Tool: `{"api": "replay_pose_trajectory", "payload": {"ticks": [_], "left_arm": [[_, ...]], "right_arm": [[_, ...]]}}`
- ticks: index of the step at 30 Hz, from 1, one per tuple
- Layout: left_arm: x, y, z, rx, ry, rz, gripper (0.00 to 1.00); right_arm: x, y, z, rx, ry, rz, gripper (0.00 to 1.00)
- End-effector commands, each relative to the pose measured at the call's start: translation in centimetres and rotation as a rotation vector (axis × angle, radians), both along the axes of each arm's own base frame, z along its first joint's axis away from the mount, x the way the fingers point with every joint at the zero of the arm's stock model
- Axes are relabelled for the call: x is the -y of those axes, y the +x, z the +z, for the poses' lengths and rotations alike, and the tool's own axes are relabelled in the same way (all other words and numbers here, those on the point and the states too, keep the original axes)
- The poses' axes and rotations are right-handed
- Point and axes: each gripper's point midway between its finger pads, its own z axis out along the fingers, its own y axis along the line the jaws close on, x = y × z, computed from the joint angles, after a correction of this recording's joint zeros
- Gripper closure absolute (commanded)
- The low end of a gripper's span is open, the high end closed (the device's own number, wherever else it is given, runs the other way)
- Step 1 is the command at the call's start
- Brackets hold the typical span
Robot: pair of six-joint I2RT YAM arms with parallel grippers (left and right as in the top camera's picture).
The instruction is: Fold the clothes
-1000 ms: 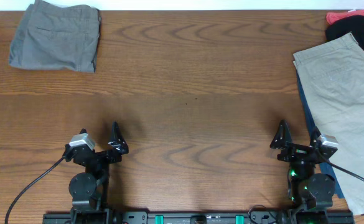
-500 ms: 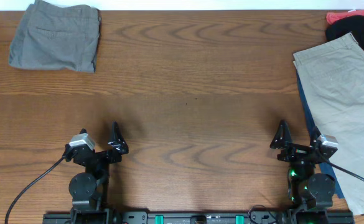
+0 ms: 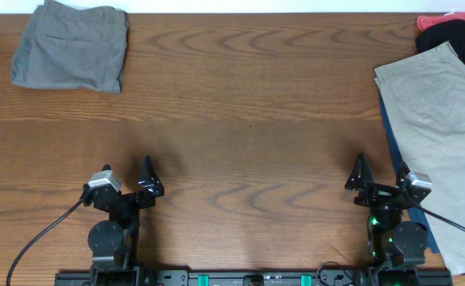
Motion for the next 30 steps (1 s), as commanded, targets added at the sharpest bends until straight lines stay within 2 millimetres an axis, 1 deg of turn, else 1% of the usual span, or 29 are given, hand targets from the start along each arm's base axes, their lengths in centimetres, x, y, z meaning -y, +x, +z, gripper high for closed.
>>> {"api": "replay_pose_trajectory", "payload": {"ticks": [1,11,12,13,14,17,19,21,22,25,26,28,30], "left_arm": [[-0.2,-0.1,-1.7,-0.051,0.019,0.013,0.02],[-0.2,-0.1,-1.7,-0.051,0.019,0.013,0.02],[-0.2,-0.1,-1.7,-0.051,0.019,0.013,0.02],[-0.2,-0.1,-1.7,-0.051,0.019,0.013,0.02],[-0.2,-0.1,-1.7,-0.051,0.019,0.013,0.02],[-0.2,-0.1,-1.7,-0.051,0.019,0.013,0.02],[-0.2,-0.1,-1.7,-0.051,0.019,0.013,0.02],[-0.2,-0.1,-1.7,-0.051,0.019,0.013,0.02],[-0.2,-0.1,-1.7,-0.051,0.019,0.013,0.02],[-0.2,-0.1,-1.7,-0.051,0.019,0.013,0.02],[-0.2,-0.1,-1.7,-0.051,0.019,0.013,0.02],[-0.2,-0.1,-1.7,-0.051,0.019,0.013,0.02],[-0.2,-0.1,-1.7,-0.051,0.019,0.013,0.02]], "right_arm": [[0.1,0.0,-0.2,-0.008,-0.019,-0.006,0.01],[0.1,0.0,-0.2,-0.007,-0.018,-0.009,0.01],[-0.2,0.0,-0.1,-0.004,0.008,0.011,0.01],[-0.8,0.1,-0.1,-0.002,0.038,0.039,0.01],[-1.7,0.1,-0.2,-0.002,0.082,0.092,0.01],[-6.5,-0.7,-0.1,-0.028,0.261,0.364,0.01],[-10.2,-2.2,0.3,-0.071,0.392,0.587,0.01],[-12.3,-3.7,0.4,-0.113,0.442,0.728,0.01],[-12.8,-4.1,0.4,-0.123,0.45,0.765,0.01],[-12.8,-4.1,0.7,-0.128,0.502,0.76,0.01],[-12.9,-4.1,1.4,-0.103,0.509,0.771,0.01],[-13.1,-4.4,3.5,-0.01,0.469,0.816,0.01],[-13.1,-5.0,6.5,0.137,0.386,0.853,0.01]]}}
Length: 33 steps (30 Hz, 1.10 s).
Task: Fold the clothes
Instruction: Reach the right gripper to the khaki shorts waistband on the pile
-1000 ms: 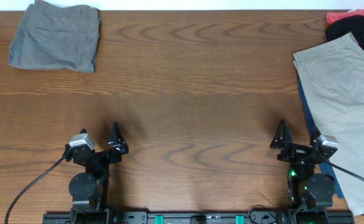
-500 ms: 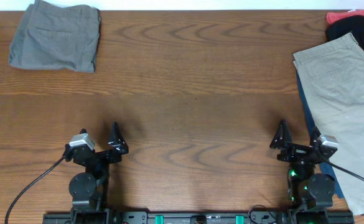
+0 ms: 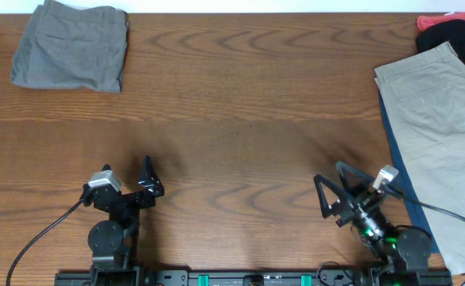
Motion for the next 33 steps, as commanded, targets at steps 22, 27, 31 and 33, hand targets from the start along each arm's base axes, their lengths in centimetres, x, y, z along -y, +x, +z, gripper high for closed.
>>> {"api": "replay_pose_trajectory", "payload": {"ticks": [22,27,31,33], "left_arm": [[-0.2,-0.1,-1.7,-0.051,0.019,0.014,0.02],[-0.2,-0.1,-1.7,-0.051,0.019,0.014,0.02],[-0.2,-0.1,-1.7,-0.051,0.02,0.014,0.02],[-0.2,-0.1,-1.7,-0.051,0.019,0.014,0.02]], "right_arm": [[5.5,12.2,13.9,-0.021,-0.644,-0.357,0.01],[8.7,19.6,10.5,-0.305,-0.809,-0.373,0.01],[10.5,23.1,6.7,-0.522,-0.858,-0.338,0.01],[11.2,24.3,5.1,-0.593,-0.879,-0.333,0.01]]}}
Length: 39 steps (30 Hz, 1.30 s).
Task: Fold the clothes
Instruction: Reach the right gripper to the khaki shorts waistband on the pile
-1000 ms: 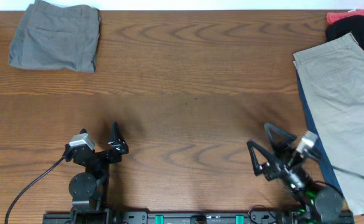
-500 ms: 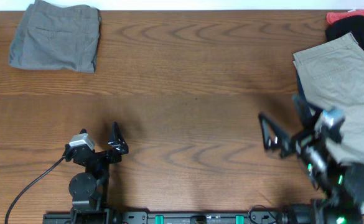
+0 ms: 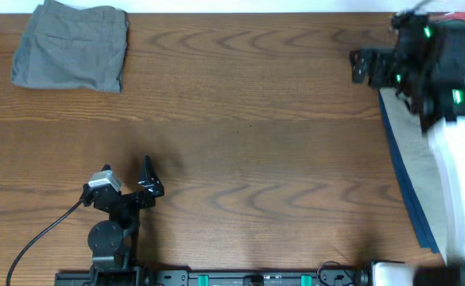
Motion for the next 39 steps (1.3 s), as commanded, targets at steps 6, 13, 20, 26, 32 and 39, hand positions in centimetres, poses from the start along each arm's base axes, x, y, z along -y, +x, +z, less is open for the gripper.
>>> {"api": "replay_pose_trajectory", "payload": {"ticks": [6,13,20,26,32,39], "left_arm": [[-0.2,-0.1,-1.7,-0.05,0.019,0.013,0.02],[-0.2,-0.1,-1.7,-0.05,0.019,0.013,0.02],[-0.2,-0.1,-1.7,-0.05,0.019,0.013,0.02],[-0.2,-0.1,-1.7,-0.05,0.019,0.013,0.02],[-0.2,-0.1,-1.7,-0.05,0.019,0.013,0.02],[-0.2,-0.1,-1.7,-0.05,0.019,0.013,0.02]], "right_arm": [[6.1,4.0,-5.5,-0.14,-0.221,-0.185,0.01],[9.1,5.3,-14.0,-0.317,-0.33,-0.233,0.01],[11.2,7.1,-19.9,-0.368,-0.449,-0.275,0.02],[12.3,7.3,-22.6,-0.408,-0.537,-0.266,0.1],[12.9,7.4,-23.4,-0.414,-0.563,-0.274,0.29],[12.7,7.7,-23.4,-0.406,-0.565,-0.251,0.28]]}}
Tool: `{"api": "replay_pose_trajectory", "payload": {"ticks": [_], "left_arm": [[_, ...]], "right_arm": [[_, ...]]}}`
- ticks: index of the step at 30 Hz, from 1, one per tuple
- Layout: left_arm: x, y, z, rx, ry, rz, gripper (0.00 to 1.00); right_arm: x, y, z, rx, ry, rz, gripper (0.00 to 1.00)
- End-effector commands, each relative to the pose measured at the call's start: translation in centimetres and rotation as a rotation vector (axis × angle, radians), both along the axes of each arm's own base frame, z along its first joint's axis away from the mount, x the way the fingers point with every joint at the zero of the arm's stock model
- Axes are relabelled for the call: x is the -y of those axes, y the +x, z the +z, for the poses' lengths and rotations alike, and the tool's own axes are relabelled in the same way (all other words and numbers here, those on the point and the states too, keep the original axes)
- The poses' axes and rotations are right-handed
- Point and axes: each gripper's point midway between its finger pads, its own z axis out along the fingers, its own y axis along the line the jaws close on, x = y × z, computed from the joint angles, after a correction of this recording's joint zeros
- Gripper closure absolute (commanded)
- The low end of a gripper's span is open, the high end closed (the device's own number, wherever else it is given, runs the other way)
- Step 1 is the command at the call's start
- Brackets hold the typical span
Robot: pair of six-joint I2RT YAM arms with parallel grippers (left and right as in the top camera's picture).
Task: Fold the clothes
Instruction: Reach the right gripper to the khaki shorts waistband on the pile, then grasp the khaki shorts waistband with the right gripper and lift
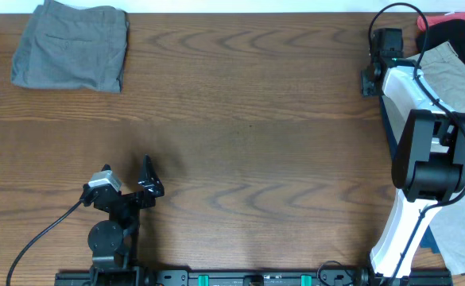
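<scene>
A pair of khaki shorts lies spread at the table's right edge, over a blue garment (386,125). My right arm reaches across them to the far right. Its gripper (367,81) points down at the shorts' far left corner, and the wrist hides its jaws. A folded grey pair of shorts (70,48) sits at the far left corner. My left gripper (148,176) rests near the front left, shut and holding nothing.
A black garment (459,33) and a red one (447,17) lie bunched at the far right corner behind the khaki shorts. The wooden table (240,103) stretches between the two piles. Cables trail from both arm bases along the front edge.
My right arm has settled from a blurred reach over the far right. Its gripper now sits lower, at the khaki shorts' far left corner. The left arm has not moved.
Both arms first rested at the front edge, grippers shut. Then my right gripper stood open just left of its rest place. After that the right arm was stretched out over the far right pile, and now its gripper is down at the khaki shorts' corner.
</scene>
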Motion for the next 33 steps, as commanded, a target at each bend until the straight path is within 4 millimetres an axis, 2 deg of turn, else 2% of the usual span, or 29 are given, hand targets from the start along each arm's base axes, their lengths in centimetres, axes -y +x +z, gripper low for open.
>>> {"api": "replay_pose_trajectory", "payload": {"ticks": [1,10,18,21,24,26,27,30,33], "left_arm": [[-0.2,-0.1,-1.7,-0.05,0.019,0.013,0.02],[-0.2,-0.1,-1.7,-0.05,0.019,0.013,0.02],[-0.2,-0.1,-1.7,-0.05,0.019,0.013,0.02],[-0.2,-0.1,-1.7,-0.05,0.019,0.013,0.02],[-0.2,-0.1,-1.7,-0.05,0.019,0.013,0.02],[-0.2,-0.1,-1.7,-0.05,0.019,0.013,0.02],[-0.2,-0.1,-1.7,-0.05,0.019,0.013,0.02],[-0.2,-0.1,-1.7,-0.05,0.019,0.013,0.02],[-0.2,-0.1,-1.7,-0.05,0.019,0.013,0.02]], "right_arm": [[0.7,0.4,0.2,0.006,-0.023,0.002,0.3],[0.7,0.3,-0.1,-0.006,-0.024,0.006,0.28],[1.1,-0.2,-2.0,-0.058,-0.062,0.001,0.24],[1.3,-0.4,-2.4,-0.068,-0.069,-0.004,0.32],[1.4,-0.4,-2.4,-0.066,-0.069,-0.005,0.48],[1.4,-0.2,-2.4,-0.06,-0.069,-0.005,0.55],[1.3,-0.2,-2.4,-0.058,-0.07,-0.004,0.57],[1.1,0.0,-2.2,-0.052,-0.069,0.0,0.51],[0.8,0.4,-1.8,-0.036,-0.067,0.0,0.58]]}}
